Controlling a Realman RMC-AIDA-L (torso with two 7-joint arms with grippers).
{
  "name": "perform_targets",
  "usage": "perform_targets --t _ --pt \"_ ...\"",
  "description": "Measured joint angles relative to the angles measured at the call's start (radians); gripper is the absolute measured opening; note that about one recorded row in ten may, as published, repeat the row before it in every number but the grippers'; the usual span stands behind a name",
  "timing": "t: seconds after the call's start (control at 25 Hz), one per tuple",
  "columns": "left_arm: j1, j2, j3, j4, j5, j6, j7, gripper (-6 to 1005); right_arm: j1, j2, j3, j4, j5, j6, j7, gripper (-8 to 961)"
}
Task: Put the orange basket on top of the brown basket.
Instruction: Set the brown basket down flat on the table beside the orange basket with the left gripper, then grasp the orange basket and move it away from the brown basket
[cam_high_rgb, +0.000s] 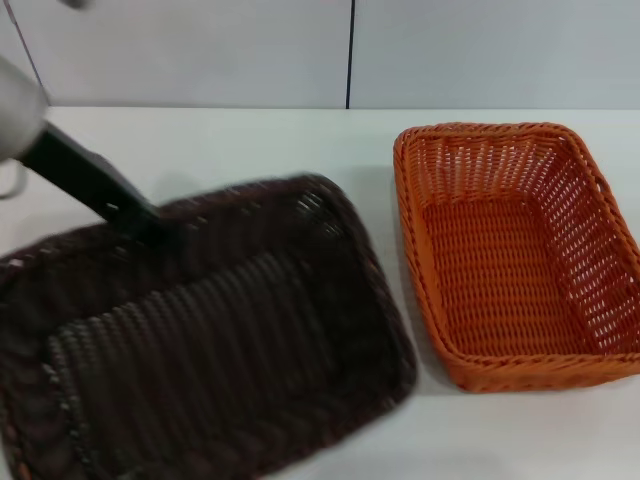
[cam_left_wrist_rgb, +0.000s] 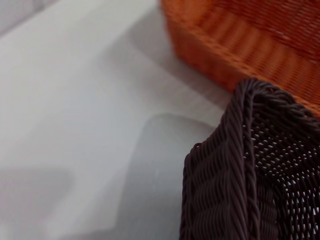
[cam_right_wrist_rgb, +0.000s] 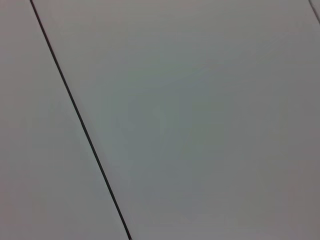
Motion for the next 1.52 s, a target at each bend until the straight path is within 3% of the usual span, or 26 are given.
perform_targets --t 0.04,0.12,0.16,0.24,0.32,0.36,0.56,0.84,0.92,1.04,1.16,1.2,1.36,1.4,1.52 --pt "-0.021 -0.018 0.021 0.042 0.001 0.017 0.023 198 -0.001 0.001 0.0 0.002 0.001 0.0 0.0 729" --pt "-0.021 -0.018 0.021 0.042 0.001 0.017 0.023 198 -0.004 0.001 -0.001 0.005 0.001 0.0 0.0 729" --pt "-0.067 -0.052 0.065 0.14 0.007 0.078 0.046 198 -0.005 0.001 -0.003 0.006 0.001 0.0 0.0 729" --pt "-0.106 -0.078 0.084 0.215 0.007 0.142 0.068 208 -0.009 0.002 -0.007 0.008 0.001 0.0 0.0 729" --pt "-0.106 -0.078 0.084 0.215 0.007 0.142 0.068 218 -0.011 0.003 -0.008 0.011 0.001 0.0 0.0 729" --pt "-0.154 -0.107 0.092 0.296 -0.011 0.205 0.108 223 -0.012 0.004 -0.008 0.014 0.001 0.0 0.0 729" --pt "-0.194 -0.109 0.194 0.396 -0.117 0.264 0.128 248 -0.02 0.005 -0.008 0.024 0.001 -0.002 0.0 729" --pt "-0.185 -0.111 0.273 0.388 -0.126 0.289 0.08 282 -0.028 0.004 -0.024 0.019 -0.005 -0.014 0.03 729" --pt "-0.185 -0.111 0.273 0.388 -0.126 0.289 0.08 292 -0.028 -0.002 -0.084 -0.004 -0.007 -0.022 0.098 729" --pt "-0.131 -0.108 0.223 0.33 -0.212 0.343 0.109 307 -0.03 -0.011 -0.216 -0.069 -0.009 -0.053 0.24 729" --pt "-0.115 -0.107 0.209 0.316 -0.244 0.356 0.127 322 -0.041 -0.03 -0.408 -0.192 -0.038 -0.128 0.427 729" --pt "-0.081 -0.107 0.186 0.299 -0.313 0.388 0.165 327 -0.043 -0.042 -0.473 -0.244 -0.069 -0.165 0.502 729" --pt "-0.031 -0.107 0.153 0.289 -0.446 0.455 0.231 566 -0.023 -0.111 -0.677 -0.451 -0.288 -0.334 0.78 729" --pt "0.029 -0.106 0.134 0.289 -0.613 0.508 0.336 595 -0.008 -0.128 -0.712 -0.495 -0.358 -0.377 0.827 729" --pt "0.052 -0.106 0.132 0.289 -0.676 0.523 0.378 680 0.055 -0.166 -0.773 -0.63 -0.607 -0.521 0.929 729"
